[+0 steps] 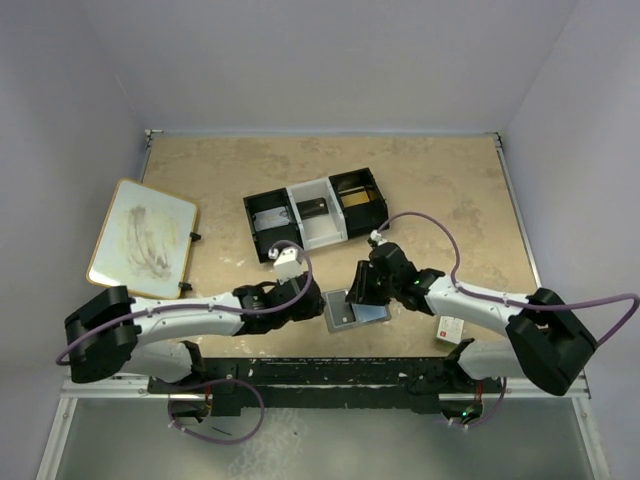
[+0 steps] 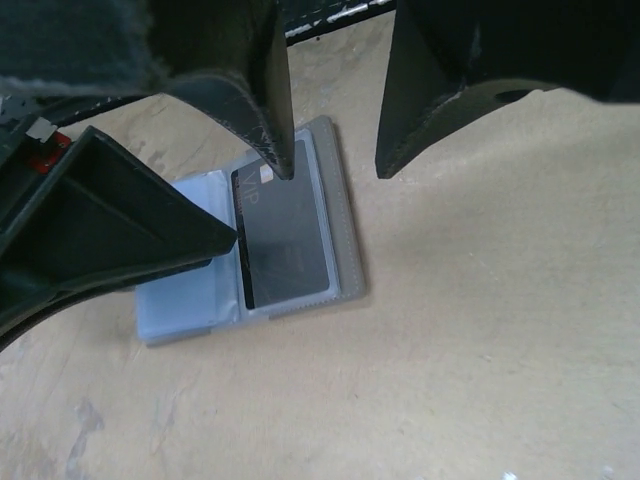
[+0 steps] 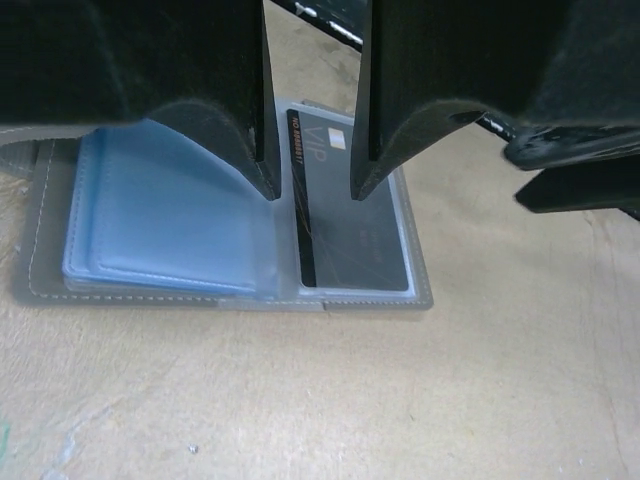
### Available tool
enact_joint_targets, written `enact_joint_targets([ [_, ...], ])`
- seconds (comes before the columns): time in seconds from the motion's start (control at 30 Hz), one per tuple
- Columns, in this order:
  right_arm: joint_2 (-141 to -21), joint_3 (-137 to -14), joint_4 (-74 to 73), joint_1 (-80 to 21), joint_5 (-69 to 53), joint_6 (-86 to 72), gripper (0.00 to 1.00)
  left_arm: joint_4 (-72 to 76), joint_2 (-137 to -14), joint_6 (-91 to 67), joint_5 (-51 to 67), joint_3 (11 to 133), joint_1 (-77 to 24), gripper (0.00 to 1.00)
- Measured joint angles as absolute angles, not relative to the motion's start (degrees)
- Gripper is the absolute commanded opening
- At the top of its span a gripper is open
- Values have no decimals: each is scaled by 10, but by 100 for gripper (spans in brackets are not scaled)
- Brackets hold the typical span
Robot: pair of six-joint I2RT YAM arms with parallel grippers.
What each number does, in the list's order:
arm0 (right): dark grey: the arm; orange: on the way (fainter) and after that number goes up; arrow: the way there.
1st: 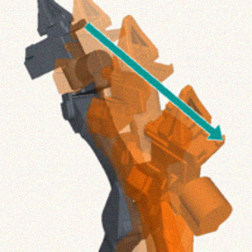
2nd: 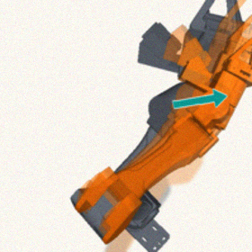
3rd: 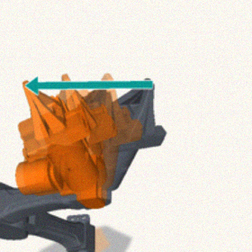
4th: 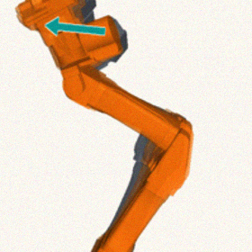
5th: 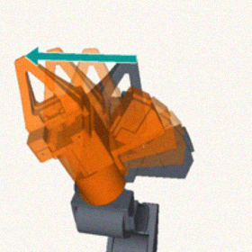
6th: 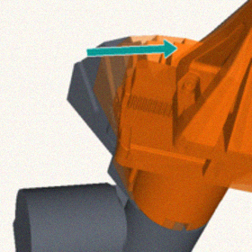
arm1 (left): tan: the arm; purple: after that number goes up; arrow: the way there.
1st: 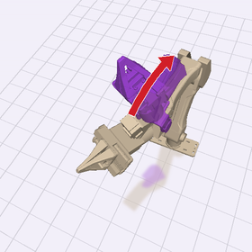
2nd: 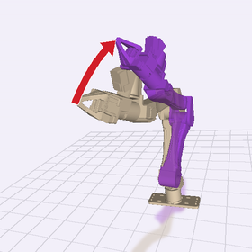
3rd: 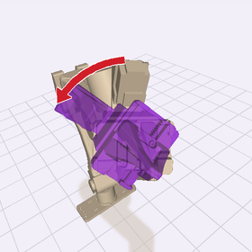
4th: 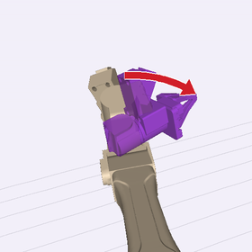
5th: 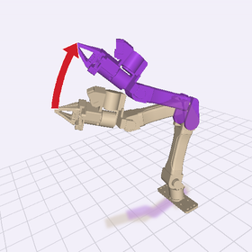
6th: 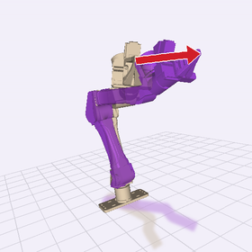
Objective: Take the credit cards out of the card holder
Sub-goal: Remove the credit card from the card holder.
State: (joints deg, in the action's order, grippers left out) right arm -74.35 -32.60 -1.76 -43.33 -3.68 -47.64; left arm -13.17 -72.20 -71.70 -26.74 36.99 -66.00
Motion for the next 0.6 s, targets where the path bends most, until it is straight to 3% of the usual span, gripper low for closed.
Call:
enact_joint_targets([
  [0.1,-736,-300,7,-423,-57,-481,33,-109,-768,-699,-232,380,-660,25],
  [0.33,-723,-244,70,-390,-108,-492,28,-63,-833,-676,-179,406,-660,18],
  [0.6,-720,-198,147,-373,-152,-509,22,-44,-904,-656,-166,429,-660,1],
])
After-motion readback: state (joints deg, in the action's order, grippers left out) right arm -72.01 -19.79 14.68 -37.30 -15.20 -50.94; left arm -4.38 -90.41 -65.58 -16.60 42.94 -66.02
